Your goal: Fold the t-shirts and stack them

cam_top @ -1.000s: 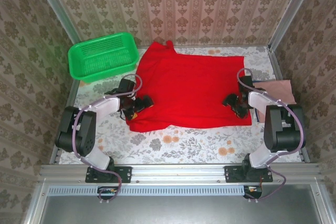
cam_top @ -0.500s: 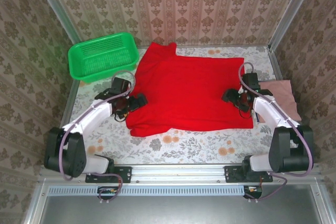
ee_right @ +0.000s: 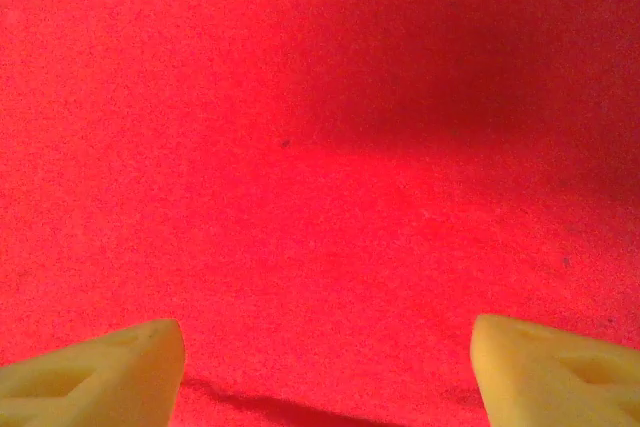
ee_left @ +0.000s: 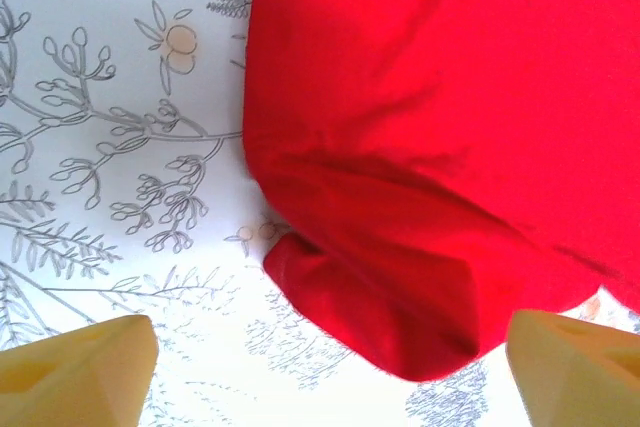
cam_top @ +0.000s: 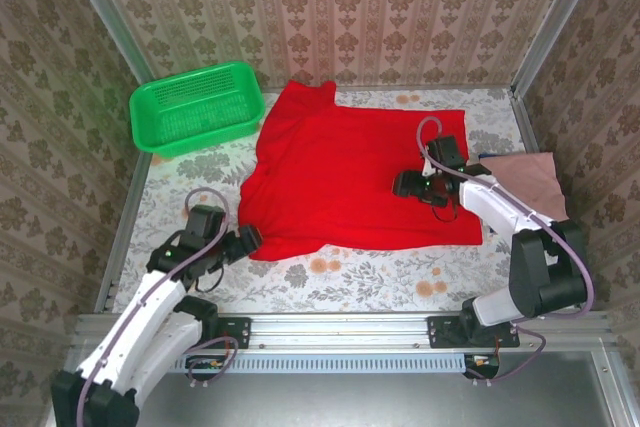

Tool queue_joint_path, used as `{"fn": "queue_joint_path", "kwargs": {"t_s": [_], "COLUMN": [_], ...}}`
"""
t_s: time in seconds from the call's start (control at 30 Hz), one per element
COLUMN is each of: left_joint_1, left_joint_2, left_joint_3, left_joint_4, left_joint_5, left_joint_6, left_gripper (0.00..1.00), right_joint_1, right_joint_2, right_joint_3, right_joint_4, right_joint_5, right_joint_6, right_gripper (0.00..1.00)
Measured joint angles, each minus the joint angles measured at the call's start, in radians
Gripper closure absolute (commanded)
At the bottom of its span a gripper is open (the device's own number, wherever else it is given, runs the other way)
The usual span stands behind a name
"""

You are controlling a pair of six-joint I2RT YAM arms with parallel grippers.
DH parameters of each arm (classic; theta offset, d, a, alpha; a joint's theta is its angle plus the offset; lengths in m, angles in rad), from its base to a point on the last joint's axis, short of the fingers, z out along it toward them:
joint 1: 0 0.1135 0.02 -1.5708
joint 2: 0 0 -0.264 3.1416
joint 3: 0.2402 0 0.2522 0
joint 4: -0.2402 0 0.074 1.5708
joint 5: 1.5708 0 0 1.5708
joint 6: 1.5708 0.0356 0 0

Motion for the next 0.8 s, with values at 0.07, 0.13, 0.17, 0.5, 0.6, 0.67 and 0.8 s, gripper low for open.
{"fn": "queue_joint_path", "kwargs": {"t_s": [0.07, 0.13, 0.17, 0.5, 0.6, 0.67, 0.8], "left_joint_1": [0.000, 0.000, 0.000, -0.001, -0.001, -0.001, 0.000], "left_joint_2": [-0.043, -0.053, -0.052, -0.044, -0.018, 0.010, 0.083], "left_joint_3": [-0.043, -0.097, -0.117, -0.237, -0.239, -0.239, -0.217], "left_joint_4": [0.002, 0.024, 0.035, 0.160, 0.187, 0.202, 0.217], "left_joint_5": [0.005, 0.018, 0.023, 0.043, 0.039, 0.034, 0.029], "left_joint_6": [-0.001, 0.006, 0.006, 0.062, 0.069, 0.071, 0.071], "left_gripper": [0.31, 0.32, 0.32, 0.49, 0.52, 0.52, 0.52], "right_joint_1": [0.000, 0.000, 0.000, 0.000, 0.000, 0.000, 0.000], "right_joint_2": [0.010, 0.017, 0.018, 0.019, 0.019, 0.019, 0.019], "right_joint_3": [0.015, 0.029, 0.032, 0.034, 0.026, 0.016, 0.005], "right_joint_4": [0.000, 0.000, 0.000, 0.003, 0.012, 0.015, 0.015], "right_joint_5": [0.000, 0.000, 0.000, 0.001, 0.001, 0.001, 0.001], "right_joint_6": [-0.005, -0.013, -0.015, -0.013, 0.000, 0.009, 0.017], "right_gripper": [0.24, 0.24, 0.24, 0.24, 0.24, 0.24, 0.24]}}
